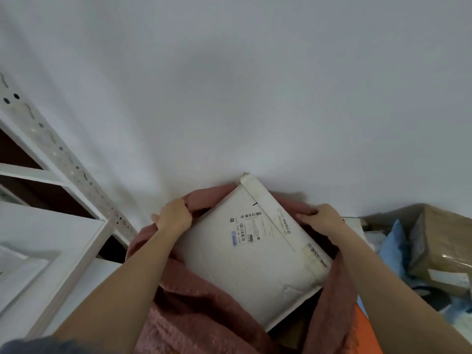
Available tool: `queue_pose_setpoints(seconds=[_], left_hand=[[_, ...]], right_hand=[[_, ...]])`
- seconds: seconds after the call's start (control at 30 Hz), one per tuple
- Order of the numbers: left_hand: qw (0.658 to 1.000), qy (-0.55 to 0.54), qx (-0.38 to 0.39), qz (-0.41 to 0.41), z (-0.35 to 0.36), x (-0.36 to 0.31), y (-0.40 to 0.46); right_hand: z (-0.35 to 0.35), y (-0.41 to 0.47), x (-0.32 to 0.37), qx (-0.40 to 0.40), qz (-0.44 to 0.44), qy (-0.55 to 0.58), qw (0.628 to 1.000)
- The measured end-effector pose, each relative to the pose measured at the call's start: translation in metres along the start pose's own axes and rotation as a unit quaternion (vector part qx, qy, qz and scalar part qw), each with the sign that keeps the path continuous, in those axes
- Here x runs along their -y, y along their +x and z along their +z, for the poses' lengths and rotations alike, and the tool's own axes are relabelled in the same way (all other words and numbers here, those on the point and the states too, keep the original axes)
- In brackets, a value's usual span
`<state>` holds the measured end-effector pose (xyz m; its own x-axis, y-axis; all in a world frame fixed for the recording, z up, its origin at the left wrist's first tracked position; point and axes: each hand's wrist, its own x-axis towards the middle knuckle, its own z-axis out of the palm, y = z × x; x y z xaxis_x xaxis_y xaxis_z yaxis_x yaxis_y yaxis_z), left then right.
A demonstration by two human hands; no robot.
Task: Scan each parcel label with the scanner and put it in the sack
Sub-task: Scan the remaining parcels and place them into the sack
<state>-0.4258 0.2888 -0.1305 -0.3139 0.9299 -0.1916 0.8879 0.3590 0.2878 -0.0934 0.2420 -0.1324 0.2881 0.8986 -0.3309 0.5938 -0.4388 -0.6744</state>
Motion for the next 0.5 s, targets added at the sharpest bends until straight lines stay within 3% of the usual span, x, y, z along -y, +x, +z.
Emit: queue_pose_setpoints(seconds=[0.07,0.1,0.2,0.37,0.5], left_hand=[[0.987,-0.111,-0.118,0.021,-0.007,0.002,0.001],[0.961,-0.196,-0.192,0.027,-0.015,-0.001,-0.001],[0.847,-0.394,-0.358,0.005,-0.051,-0.02,-0.004],[0.721,-0.54,-0.434,-0.009,-0.104,-0.038,-0.005],[0.698,-0.546,-0.463,0.009,-0.129,-0.03,-0.014]], right_hand=[[-0.007,-0.001,0.013,-0.023,-0.048,0.128,0.99],[-0.013,-0.002,0.024,-0.055,-0.092,0.179,0.978],[-0.036,-0.014,0.071,-0.165,-0.216,0.285,0.919],[-0.062,-0.045,0.124,-0.245,-0.297,0.339,0.858],[-0.062,-0.063,0.131,-0.273,-0.327,0.358,0.831]])
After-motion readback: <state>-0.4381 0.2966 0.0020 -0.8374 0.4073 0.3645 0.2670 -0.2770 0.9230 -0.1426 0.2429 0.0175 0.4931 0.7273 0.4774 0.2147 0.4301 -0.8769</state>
